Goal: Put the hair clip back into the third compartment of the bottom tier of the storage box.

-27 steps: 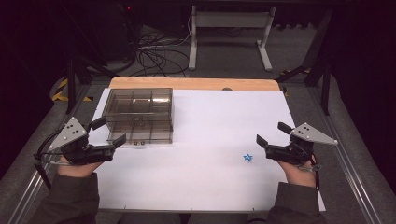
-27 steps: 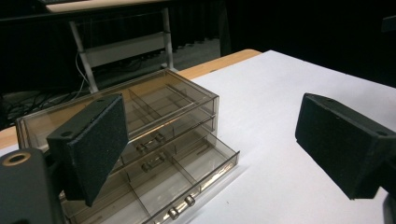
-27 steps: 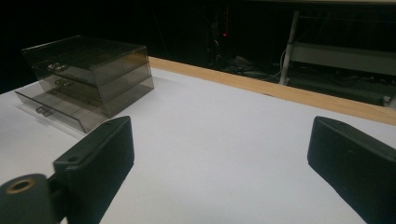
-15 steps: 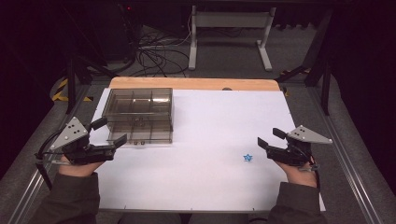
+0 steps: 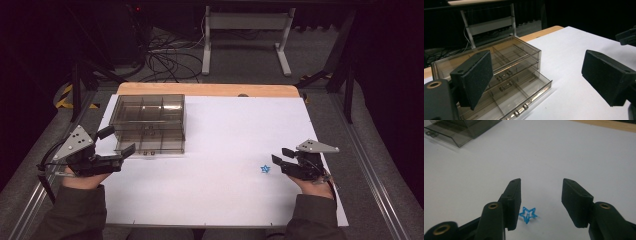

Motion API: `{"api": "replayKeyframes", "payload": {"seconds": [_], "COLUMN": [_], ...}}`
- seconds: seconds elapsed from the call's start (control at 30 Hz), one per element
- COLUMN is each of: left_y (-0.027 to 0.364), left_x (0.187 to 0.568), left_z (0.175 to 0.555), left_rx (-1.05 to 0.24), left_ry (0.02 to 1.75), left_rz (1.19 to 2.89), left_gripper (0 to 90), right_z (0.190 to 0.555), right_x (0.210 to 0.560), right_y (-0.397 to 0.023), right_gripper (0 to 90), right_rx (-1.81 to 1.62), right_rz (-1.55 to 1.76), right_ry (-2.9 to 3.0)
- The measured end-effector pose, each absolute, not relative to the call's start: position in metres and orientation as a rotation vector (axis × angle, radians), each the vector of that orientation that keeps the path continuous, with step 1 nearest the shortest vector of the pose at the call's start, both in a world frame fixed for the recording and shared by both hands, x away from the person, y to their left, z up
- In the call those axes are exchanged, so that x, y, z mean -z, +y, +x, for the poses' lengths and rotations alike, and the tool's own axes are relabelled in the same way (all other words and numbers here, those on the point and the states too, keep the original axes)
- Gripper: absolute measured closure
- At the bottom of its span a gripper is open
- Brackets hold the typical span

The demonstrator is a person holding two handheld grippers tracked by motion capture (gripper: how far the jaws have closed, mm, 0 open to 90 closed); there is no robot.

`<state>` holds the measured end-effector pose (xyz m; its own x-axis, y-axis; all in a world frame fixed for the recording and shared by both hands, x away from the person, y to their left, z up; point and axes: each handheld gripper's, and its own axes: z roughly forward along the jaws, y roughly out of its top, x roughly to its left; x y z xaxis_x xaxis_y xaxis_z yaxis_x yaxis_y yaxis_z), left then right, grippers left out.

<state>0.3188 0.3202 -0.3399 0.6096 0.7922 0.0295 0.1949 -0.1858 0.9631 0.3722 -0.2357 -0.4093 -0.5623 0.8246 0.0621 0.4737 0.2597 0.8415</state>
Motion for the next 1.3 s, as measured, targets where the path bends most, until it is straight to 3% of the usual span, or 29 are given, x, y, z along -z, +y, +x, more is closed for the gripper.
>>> {"api": "replayKeyframes", "payload": {"seconds": [0.6, 1.3], "left_y": [0.319, 0.318], "left_x": [0.341, 0.342], "left_z": [0.319, 0.32], "left_rx": [-0.656, -0.652], "left_ry": [0.817, 0.82], "left_rz": [1.714, 1.719], "left_gripper": [11.3, 11.5], "right_z": [0.381, 0.394], "right_x": [0.428, 0.446], "right_y": [-0.227, -0.222], "right_gripper": [64.0, 63.4], "right_rx": [-1.099, -1.047], "right_rz": [1.259, 1.448], "right_ry": [2.33, 2.338]}}
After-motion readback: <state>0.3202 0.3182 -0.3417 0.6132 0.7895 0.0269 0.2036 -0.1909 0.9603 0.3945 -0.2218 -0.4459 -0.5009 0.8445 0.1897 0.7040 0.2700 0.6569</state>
